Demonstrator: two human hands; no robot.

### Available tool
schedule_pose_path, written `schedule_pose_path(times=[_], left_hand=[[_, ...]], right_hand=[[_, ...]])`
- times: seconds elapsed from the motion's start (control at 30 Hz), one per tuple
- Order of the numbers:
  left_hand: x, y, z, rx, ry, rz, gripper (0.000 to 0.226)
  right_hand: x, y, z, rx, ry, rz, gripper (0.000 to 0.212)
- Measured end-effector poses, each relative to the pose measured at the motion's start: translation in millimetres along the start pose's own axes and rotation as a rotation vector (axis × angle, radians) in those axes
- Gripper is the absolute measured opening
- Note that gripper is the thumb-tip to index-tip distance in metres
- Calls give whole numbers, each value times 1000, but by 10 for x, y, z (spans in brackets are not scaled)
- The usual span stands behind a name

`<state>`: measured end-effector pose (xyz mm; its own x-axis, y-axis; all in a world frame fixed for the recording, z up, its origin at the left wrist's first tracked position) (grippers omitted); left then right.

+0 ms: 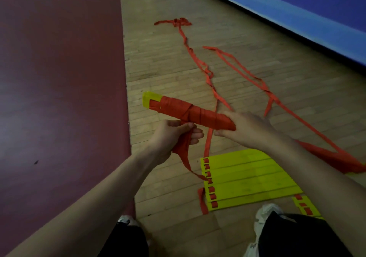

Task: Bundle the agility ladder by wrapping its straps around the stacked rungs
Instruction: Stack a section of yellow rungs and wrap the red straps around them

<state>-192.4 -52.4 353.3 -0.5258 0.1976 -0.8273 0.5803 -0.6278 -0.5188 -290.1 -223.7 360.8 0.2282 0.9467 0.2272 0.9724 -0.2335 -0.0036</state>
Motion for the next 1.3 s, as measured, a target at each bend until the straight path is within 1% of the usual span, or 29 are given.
schedule_pose_path(times=[0.13,0.27,0.33,0.4,0.43,0.47,0.53,0.6,0.67,0.73,0.8,0.87,0.9,0.93,0.97,1.03,1.13,1.2,1.27,1.3], left_hand=[[15,-19,0,-6,-32,2,15],[-25,-22,-15,-12,-43,6,13],[-59,-20,-35,20,-47,-1,16],[-81,-29,-36,48,-73,-15,26],[-83,-26,-36,30,-97,-21,31],[-79,-15,-38,-9,-134,-21,30],[-78,-1,-36,-81,-237,-17,18],[-102,0,-33,-79,-280,2,12],[-138,-24,-26,-32,-254,22,11],[-150,-47,-17,0,-259,35,11],[-141,-43,-12,29,-294,49,11],[-142,-39,-16,65,-291,65,14],[-155,-41,-24,88,-274,73,17],[-171,-48,-36,116,-253,79,18],[-187,-55,-49,148,-234,86,18],[-204,-84,-81,210,-185,89,18],[-175,-98,-125,262,-76,43,22],[-139,-86,-122,252,22,30,28],[-93,-69,-97,190,76,20,31],[-63,-59,-81,155,85,11,30]], right_hand=[[39,-15,59,2,24,-60,55],[122,-27,126,-48,2,-129,55],[124,-11,151,-67,-67,-133,57],[117,-10,184,-77,-143,-152,59],[124,-19,201,-79,-175,-168,61],[142,-25,208,-85,-199,-182,64],[185,-31,212,-100,-200,-203,69],[194,-17,201,-122,-86,-220,76],[144,15,147,-69,69,-210,79],[64,33,65,19,227,-161,71],[21,12,-51,94,467,-84,64],[-19,14,-101,137,702,-40,55],[-20,18,-119,146,749,-47,48],[-20,20,-132,149,774,-62,43],[-10,17,-153,150,788,-77,43],[-7,11,-168,165,804,-82,47],[-46,8,-150,182,855,-45,47],[-74,15,-133,162,868,-24,56],[-87,23,-118,143,842,-11,64],[-82,24,-112,138,821,-9,66]])
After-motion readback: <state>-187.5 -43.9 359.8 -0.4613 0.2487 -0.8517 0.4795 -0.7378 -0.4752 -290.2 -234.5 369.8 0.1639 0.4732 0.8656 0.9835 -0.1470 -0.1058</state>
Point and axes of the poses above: each hand's wrist, its own y-axis towards the middle knuckle, its own z-axis out of the palm, x = y × z, the point moved 1 cm from there along y, towards the middle knuckle, and after that the axes turned 9 degrees about -z, right-handed, at the moved point
